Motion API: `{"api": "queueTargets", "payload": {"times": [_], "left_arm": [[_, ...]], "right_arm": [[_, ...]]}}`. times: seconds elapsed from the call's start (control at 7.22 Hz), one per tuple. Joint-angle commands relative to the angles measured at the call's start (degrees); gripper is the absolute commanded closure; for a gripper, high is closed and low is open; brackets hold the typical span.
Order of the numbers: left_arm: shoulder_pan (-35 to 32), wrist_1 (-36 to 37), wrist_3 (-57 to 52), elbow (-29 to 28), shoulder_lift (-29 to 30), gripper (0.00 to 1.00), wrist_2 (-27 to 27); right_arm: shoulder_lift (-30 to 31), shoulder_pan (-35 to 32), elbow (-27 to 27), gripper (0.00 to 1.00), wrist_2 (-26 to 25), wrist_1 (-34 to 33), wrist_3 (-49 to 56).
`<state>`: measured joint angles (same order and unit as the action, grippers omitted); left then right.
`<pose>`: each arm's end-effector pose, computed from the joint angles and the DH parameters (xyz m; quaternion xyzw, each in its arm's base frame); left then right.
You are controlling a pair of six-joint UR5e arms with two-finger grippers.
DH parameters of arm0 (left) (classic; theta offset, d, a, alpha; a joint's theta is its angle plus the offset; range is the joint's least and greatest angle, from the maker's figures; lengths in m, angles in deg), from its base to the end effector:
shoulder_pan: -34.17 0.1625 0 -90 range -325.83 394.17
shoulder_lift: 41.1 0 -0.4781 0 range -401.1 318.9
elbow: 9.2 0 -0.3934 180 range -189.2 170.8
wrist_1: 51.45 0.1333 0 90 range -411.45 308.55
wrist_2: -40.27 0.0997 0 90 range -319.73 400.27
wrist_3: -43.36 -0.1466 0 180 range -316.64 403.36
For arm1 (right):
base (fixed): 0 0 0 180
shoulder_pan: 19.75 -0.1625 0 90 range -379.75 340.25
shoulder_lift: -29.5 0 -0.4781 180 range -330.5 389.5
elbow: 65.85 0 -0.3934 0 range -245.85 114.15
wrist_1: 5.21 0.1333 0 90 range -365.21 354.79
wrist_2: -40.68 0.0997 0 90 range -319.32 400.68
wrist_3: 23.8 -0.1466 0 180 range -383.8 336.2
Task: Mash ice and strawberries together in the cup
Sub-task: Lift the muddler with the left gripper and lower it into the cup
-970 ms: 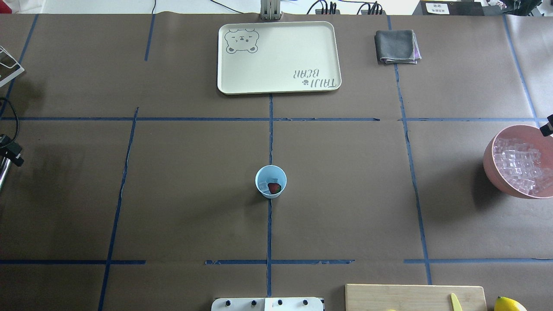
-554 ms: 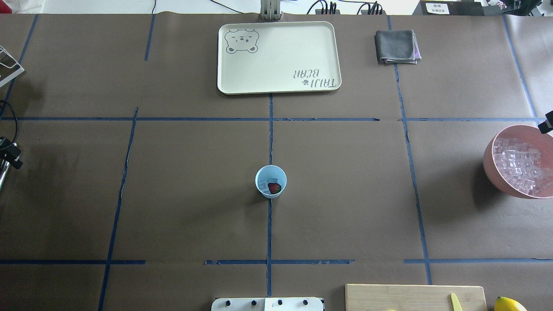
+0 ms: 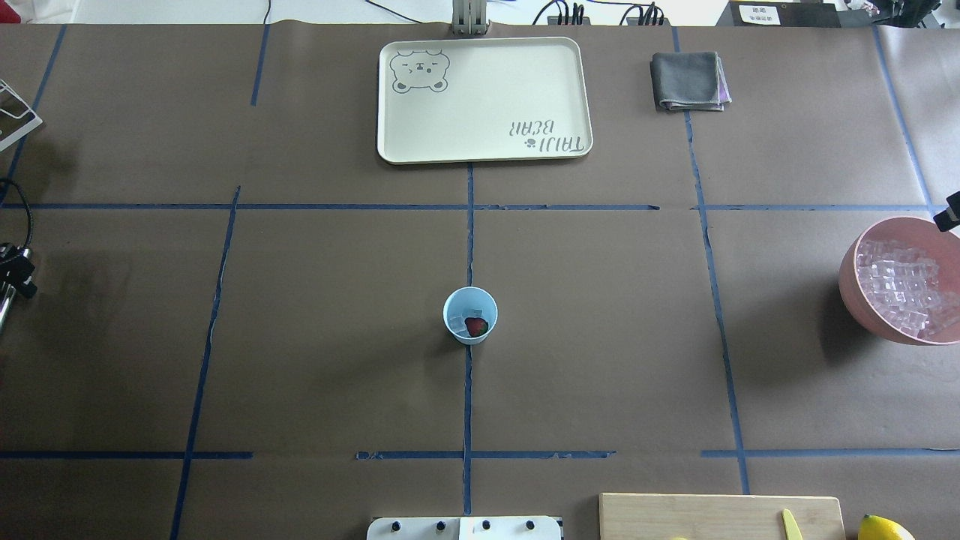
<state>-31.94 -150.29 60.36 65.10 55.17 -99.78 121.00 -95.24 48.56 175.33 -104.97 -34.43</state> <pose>0.1992 -0.5013 0.7974 -0.1521 0.3947 0.0523 0.9046 -0.0886 -0.4632 0.5662 0.0213 -0.3914 -0.0746 0.9170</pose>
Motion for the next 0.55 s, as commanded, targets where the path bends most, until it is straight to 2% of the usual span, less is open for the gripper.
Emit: {"api": "queueTargets", "payload": {"times": [0.0, 0.28, 0.42], "left_arm": [[0.0, 0.0, 0.0, 0.1, 0.4, 1.0, 0.8], [-0.1, -0.1, 0.0, 3.5, 0.6, 1.0, 0.7], [0.0, 0.1, 0.3, 8.6, 0.6, 1.0, 0.7]], "right_arm": [[0.0, 0.0, 0.0, 0.0, 0.0, 0.0, 0.0], [0.0, 0.0, 0.1, 0.0, 0.0, 0.0, 0.0], [0.1, -0.1, 0.2, 0.0, 0.0, 0.1, 0.0]]}}
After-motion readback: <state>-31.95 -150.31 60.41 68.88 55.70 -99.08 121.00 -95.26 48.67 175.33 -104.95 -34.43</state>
